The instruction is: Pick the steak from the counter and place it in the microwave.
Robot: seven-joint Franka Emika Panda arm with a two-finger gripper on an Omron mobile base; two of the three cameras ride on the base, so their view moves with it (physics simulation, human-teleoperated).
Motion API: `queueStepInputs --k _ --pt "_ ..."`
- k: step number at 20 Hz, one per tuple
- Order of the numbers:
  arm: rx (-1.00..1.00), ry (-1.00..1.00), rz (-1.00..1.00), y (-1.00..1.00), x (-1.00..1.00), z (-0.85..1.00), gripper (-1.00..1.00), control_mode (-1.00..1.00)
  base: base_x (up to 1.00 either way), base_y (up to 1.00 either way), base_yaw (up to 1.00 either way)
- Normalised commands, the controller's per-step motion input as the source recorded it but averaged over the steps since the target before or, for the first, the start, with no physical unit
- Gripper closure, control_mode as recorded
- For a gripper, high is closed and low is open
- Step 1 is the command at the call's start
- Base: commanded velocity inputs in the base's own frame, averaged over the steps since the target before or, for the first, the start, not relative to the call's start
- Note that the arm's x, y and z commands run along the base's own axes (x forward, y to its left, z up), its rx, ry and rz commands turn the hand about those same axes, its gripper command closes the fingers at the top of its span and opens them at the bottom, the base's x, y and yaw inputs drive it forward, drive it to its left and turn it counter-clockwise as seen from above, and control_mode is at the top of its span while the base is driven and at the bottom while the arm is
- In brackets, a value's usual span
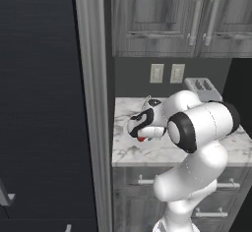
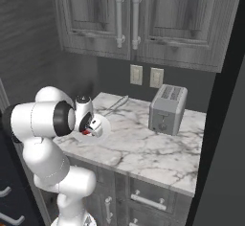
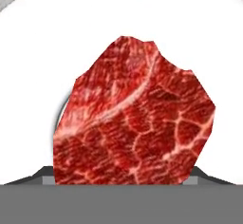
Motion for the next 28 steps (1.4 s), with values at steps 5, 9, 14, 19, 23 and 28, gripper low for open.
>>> queueStepInputs --k 5,9,14,19,23,28 --pt "0.0 0.01 0.0 -0.23 0.0 0.01 1.0 -1.0 0.0 0.0 0.0" --pt "0.0 0.0 0.0 -0.16 -0.14 0.18 1.0 -1.0 0.0 0.0 0.0" --pt "0.0 0.02 0.0 -0.11 -0.33 0.63 1.0 -1.0 0.0 0.0 0.0" --pt "0.0 0.05 0.01 -0.16 -0.82 1.0 1.0 -1.0 0.0 0.0 0.0" --pt "0.0 0.02 0.11 -0.25 -1.0 0.92 1.0 -1.0 0.0 0.0 0.0" --pt "-0.01 0.0 0.23 -0.18 -1.0 0.84 1.0 -1.0 0.0 0.0 0.0"
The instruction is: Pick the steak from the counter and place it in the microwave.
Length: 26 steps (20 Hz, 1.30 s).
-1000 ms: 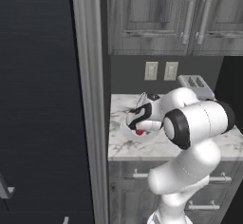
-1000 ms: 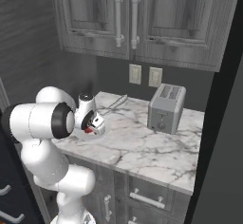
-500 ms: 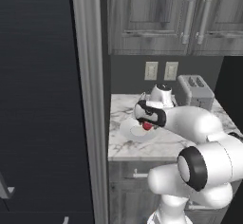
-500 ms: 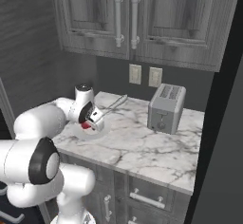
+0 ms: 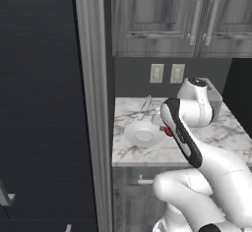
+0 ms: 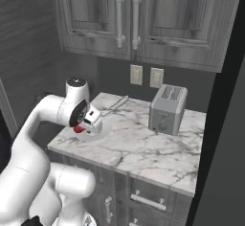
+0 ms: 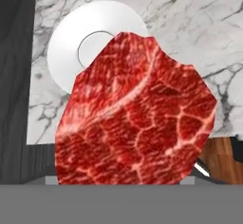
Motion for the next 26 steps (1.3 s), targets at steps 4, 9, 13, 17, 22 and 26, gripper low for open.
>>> queueStepInputs --k 4,9,13,17,22,26 --pt "-0.01 0.0 0.24 -0.21 -1.0 0.79 1.0 -1.0 0.0 0.0 0.0" --pt "0.0 0.0 0.22 -0.17 -1.0 0.74 1.0 -1.0 0.0 0.0 0.0" --pt "0.0 0.03 0.17 -0.1 -1.0 0.62 1.0 -1.0 0.0 0.0 0.0" --pt "0.0 0.06 0.11 -0.04 -0.62 0.29 1.0 -1.0 0.0 0.0 0.0" --pt "0.0 0.0 0.0 0.0 0.0 0.0 1.0 -1.0 0.0 0.0 0.0" --pt "0.0 -0.02 0.0 0.03 -0.47 0.0 1.0 -1.0 0.0 0.0 0.0"
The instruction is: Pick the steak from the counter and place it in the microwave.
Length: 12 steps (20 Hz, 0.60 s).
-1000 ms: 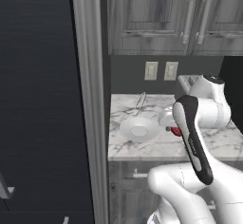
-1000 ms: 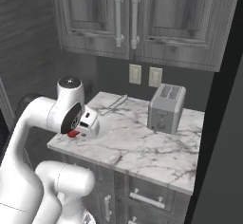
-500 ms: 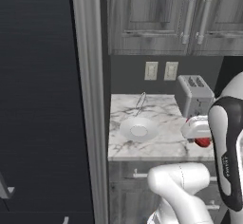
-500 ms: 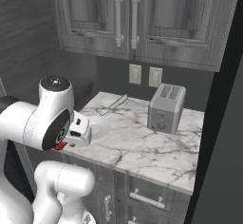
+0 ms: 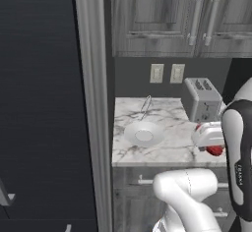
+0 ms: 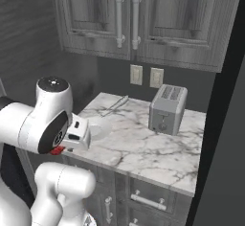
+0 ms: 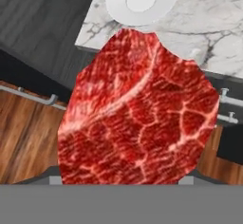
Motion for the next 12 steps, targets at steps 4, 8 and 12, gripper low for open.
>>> queueStepInputs --k 4,8,12 --pt "0.0 0.0 0.0 0.0 0.0 0.0 1.0 1.0 -1.0 0.15 -0.01" --pt "0.0 0.0 0.0 0.0 0.0 0.0 1.0 1.0 -0.98 0.7 -0.09" --pt "0.0 0.0 0.0 0.0 0.0 0.0 1.0 1.0 -0.28 1.0 -0.13"
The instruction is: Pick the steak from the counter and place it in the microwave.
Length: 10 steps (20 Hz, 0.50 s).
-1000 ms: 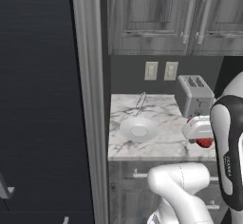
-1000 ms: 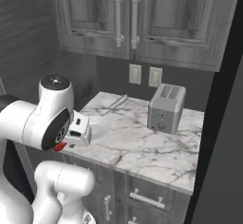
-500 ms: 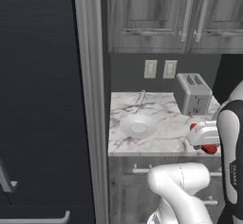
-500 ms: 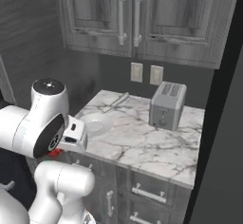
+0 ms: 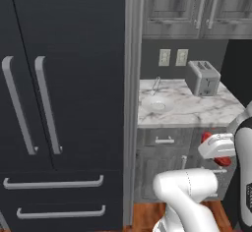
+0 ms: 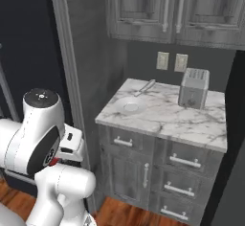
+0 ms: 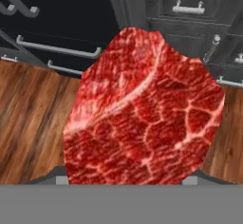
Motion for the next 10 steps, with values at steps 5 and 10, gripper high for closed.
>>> queueStepInputs --k 5,10 --pt "0.0 0.0 0.0 0.0 0.0 0.0 1.0 1.0 -0.01 1.0 -0.1" --pt "0.0 0.0 0.0 0.0 0.0 0.0 1.0 1.0 0.0 1.0 -0.05"
